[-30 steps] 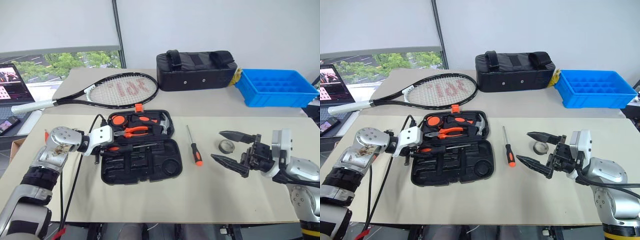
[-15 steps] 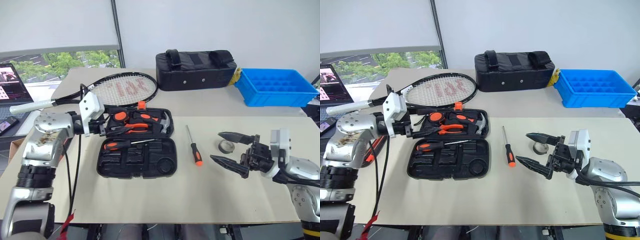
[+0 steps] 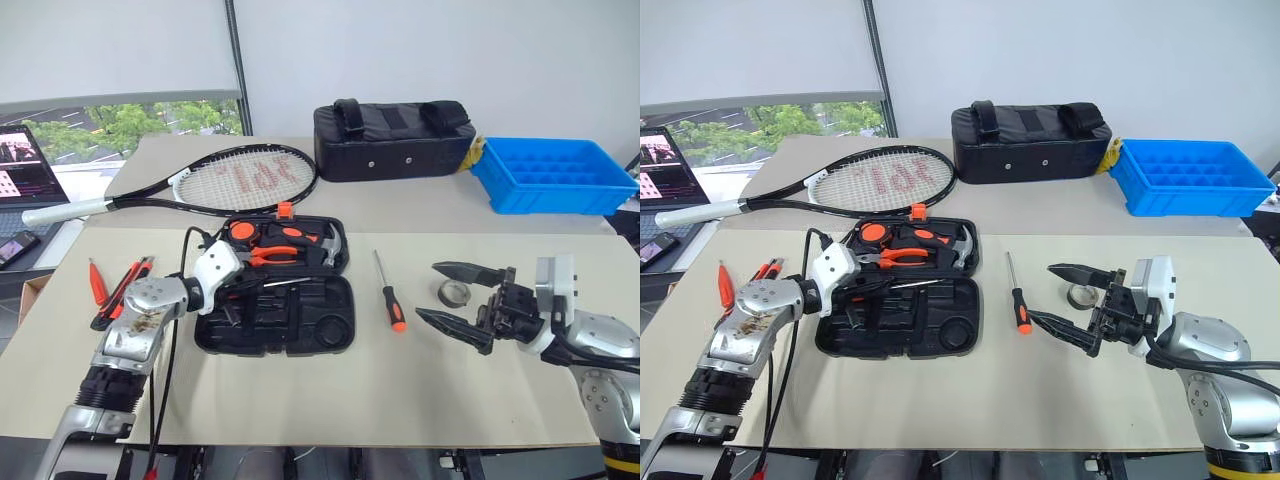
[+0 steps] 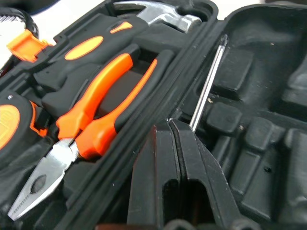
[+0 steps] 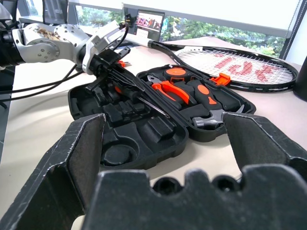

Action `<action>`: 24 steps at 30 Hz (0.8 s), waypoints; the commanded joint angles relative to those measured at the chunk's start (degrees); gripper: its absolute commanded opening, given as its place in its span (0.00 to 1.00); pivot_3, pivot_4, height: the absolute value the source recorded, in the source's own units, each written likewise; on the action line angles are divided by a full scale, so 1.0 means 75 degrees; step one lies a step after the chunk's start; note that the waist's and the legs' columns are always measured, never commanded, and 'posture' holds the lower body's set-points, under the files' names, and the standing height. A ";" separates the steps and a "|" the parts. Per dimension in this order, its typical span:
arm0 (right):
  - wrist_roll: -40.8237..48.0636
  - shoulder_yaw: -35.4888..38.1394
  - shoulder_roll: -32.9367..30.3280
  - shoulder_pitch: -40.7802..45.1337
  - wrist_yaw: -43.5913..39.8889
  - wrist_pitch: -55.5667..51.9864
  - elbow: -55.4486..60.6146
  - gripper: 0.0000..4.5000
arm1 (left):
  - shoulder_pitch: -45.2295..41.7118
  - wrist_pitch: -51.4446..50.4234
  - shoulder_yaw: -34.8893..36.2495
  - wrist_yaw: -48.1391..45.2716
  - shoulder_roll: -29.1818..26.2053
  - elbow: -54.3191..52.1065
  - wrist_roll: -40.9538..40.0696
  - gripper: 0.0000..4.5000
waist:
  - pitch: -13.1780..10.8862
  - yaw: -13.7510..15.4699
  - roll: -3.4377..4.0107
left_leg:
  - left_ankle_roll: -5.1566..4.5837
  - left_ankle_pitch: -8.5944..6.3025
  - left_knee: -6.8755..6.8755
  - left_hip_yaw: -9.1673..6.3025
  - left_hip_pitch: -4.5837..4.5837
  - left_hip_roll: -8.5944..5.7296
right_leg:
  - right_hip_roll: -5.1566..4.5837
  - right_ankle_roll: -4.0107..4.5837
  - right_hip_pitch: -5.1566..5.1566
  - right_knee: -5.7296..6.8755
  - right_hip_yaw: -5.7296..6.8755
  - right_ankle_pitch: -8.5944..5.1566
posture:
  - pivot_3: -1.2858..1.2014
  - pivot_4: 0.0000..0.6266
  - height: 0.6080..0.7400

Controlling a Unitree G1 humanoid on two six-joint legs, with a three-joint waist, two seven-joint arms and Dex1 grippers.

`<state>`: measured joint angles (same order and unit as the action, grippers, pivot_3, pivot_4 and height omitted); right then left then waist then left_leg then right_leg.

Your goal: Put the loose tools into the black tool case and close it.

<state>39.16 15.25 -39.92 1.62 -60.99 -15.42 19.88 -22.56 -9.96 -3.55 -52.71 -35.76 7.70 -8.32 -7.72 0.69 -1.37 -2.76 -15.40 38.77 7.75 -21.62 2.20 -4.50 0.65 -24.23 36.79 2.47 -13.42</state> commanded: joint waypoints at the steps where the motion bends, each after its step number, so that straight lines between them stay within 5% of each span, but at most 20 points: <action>1: 0.0135 0.0195 -0.0108 0.0031 0.0040 -0.0018 0.0268 1.00 | -0.0152 0.0400 -0.0196 0.0103 -0.0026 0.0173 0.0380 0.01 | 0.0000 0.0000 0.0000 | 0.0000 0.0000 0.0000 0.0000 0.0002 0.0000 | 0.0000 0.0000 0.0002 0.0000 0.0000 0.0000 | 0.52 0.24 0.79; 15: 0.0145 0.0221 -0.0102 -0.0010 0.0091 0.0005 0.0293 1.00 | -0.1505 0.2762 -0.0761 0.0795 0.0502 0.2491 0.1565 0.01 | 0.0001 0.0008 0.0000 | -0.0004 -0.0002 0.0001 0.0001 0.0005 -0.0001 | -0.0001 0.0001 0.0006 0.0001 0.0003 0.0001 | 0.52 0.24 0.79; 24: 0.0371 0.0309 -0.0075 -0.0129 0.0052 -0.0070 0.0367 1.00 | -0.1536 0.2736 -0.0150 -0.0152 0.0806 0.2177 0.0142 0.01 | 0.0000 -0.0016 0.0000 | -0.0006 -0.0003 0.0002 0.0004 -0.0015 0.0000 | -0.0001 0.0000 -0.0010 -0.0001 0.0037 0.0001 | 0.52 0.24 0.79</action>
<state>39.69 15.41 -40.00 0.73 -60.64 -15.46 20.57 -34.09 11.58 -6.83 -50.42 -28.72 27.77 -3.24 -7.72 0.57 -1.37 -2.81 -15.42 38.78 7.78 -21.72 2.20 -4.51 0.65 -24.30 36.78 2.77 -13.42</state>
